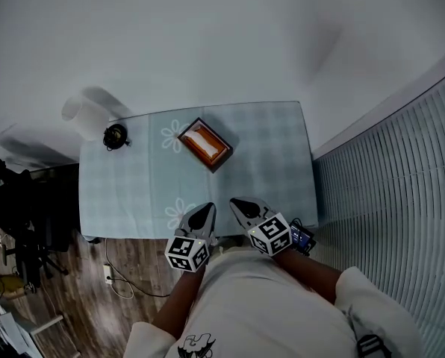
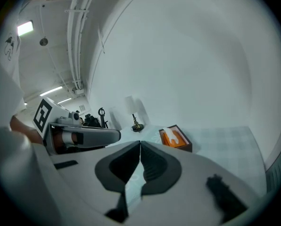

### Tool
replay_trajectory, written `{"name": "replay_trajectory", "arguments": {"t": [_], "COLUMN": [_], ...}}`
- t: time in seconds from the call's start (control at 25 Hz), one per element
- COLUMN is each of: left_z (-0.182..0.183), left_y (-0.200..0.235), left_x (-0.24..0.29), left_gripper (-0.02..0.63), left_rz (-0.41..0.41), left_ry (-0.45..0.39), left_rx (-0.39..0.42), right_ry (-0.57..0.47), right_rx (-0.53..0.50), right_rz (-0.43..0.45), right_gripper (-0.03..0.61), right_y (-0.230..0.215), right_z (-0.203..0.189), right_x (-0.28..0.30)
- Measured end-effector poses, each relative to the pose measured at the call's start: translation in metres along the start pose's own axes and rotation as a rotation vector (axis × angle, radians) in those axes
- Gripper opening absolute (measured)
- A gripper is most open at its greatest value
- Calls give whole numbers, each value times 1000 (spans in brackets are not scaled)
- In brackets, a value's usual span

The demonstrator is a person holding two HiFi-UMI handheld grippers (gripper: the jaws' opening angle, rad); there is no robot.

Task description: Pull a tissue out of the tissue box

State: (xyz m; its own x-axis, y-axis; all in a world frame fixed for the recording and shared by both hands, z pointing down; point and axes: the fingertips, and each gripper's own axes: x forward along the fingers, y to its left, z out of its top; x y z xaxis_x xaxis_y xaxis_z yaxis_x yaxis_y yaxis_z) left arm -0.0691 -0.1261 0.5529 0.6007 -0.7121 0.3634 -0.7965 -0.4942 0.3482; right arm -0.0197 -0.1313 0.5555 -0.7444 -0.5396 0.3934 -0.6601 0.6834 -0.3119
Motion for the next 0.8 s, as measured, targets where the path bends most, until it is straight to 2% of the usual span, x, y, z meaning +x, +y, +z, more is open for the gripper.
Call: {"name": "replay_trajectory", "arguments": {"t": [0.24, 0.4, 0.56, 0.72, 0.8], "left_z": [0, 8, 8, 0, 0], "left_y": [34, 67, 106, 136, 149], "left_x": [29, 51, 75, 99, 108], "left_gripper": [6, 6, 6, 6, 6], "left_rz": [-7, 22, 60, 97, 114], "left_ry": [26, 44, 96, 170, 186], "left_rx": [12, 2, -9, 30, 12], "right_ry": [8, 25, 86, 167, 186], "right_rx": [12, -34, -82, -138, -152], "right_rz": [-15, -28, -40, -51, -59], "right_gripper": [12, 11, 12, 12, 12], "right_y": [-26, -49, -74, -93, -101], "right_z": [12, 25, 25, 12, 10], "right_x": [32, 65, 107, 140, 153]}}
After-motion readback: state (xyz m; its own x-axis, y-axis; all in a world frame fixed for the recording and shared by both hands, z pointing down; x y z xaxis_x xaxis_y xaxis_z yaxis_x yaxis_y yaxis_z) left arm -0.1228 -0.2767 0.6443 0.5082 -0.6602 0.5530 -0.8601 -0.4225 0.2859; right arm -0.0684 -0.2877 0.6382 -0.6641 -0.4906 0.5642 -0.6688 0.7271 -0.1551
